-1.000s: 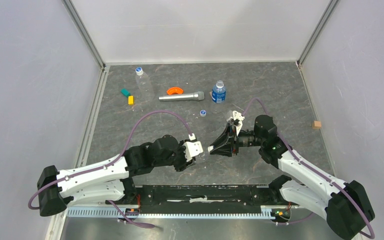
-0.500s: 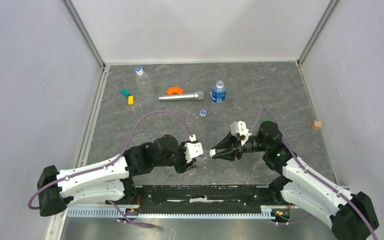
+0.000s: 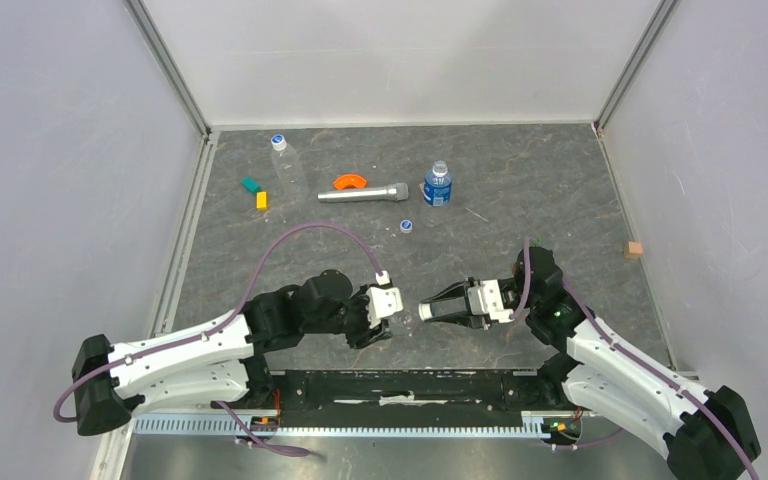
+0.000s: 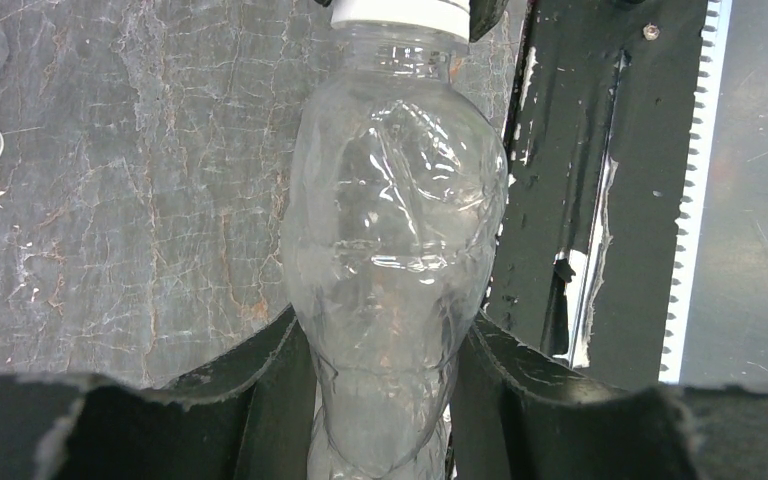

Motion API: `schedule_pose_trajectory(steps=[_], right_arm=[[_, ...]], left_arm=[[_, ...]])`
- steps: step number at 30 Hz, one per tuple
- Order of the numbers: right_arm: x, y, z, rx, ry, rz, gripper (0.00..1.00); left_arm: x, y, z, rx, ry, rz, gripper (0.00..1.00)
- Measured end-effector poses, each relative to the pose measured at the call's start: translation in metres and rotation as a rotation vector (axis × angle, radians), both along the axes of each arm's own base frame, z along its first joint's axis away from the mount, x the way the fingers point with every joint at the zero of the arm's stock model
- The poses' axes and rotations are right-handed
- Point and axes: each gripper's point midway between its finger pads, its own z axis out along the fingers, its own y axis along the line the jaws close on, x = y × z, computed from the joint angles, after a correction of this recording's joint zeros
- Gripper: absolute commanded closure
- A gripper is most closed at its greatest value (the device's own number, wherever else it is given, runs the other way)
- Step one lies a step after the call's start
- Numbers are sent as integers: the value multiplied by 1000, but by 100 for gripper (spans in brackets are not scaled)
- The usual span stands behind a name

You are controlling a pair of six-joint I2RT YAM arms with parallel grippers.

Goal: Unscrew the bottle caps
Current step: Unscrew the bottle cap from the plastic bottle.

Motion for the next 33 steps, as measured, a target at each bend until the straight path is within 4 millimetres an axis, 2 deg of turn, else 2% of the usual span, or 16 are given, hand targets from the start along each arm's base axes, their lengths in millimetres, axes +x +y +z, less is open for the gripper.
schedule_pose_trajectory(steps=[3, 8, 10, 11, 14, 17, 20, 23, 29, 33], right_arm=[[1, 0, 1, 3, -13, 0, 97], [3, 0, -2, 10, 21, -36, 83], [4, -1, -5, 13, 46, -57, 62], [4, -2, -6, 13, 59, -69, 60], [9, -3, -7, 18, 91, -121, 40], [22, -8, -2, 38, 136, -226, 32], [30, -11, 7, 74, 210, -308, 30], [33, -11, 10, 91, 356, -358, 30], [44, 1, 17, 46, 662, -371, 36], [43, 4, 15, 30, 845, -351, 42]], left_arm=[[0, 0, 0, 0, 0, 1, 95], [1, 0, -2, 7, 2, 4, 95], [2, 0, -4, 14, 4, 5, 95], [2, -1, -5, 18, 4, 8, 95], [6, -1, -7, 24, -6, 25, 95], [14, 3, -8, 38, -29, 66, 95], [21, 5, -6, 40, -53, 100, 95], [27, 6, -7, 25, -80, 129, 94], [36, 12, -11, 34, -124, 170, 93], [41, 14, -7, 22, -154, 186, 93]])
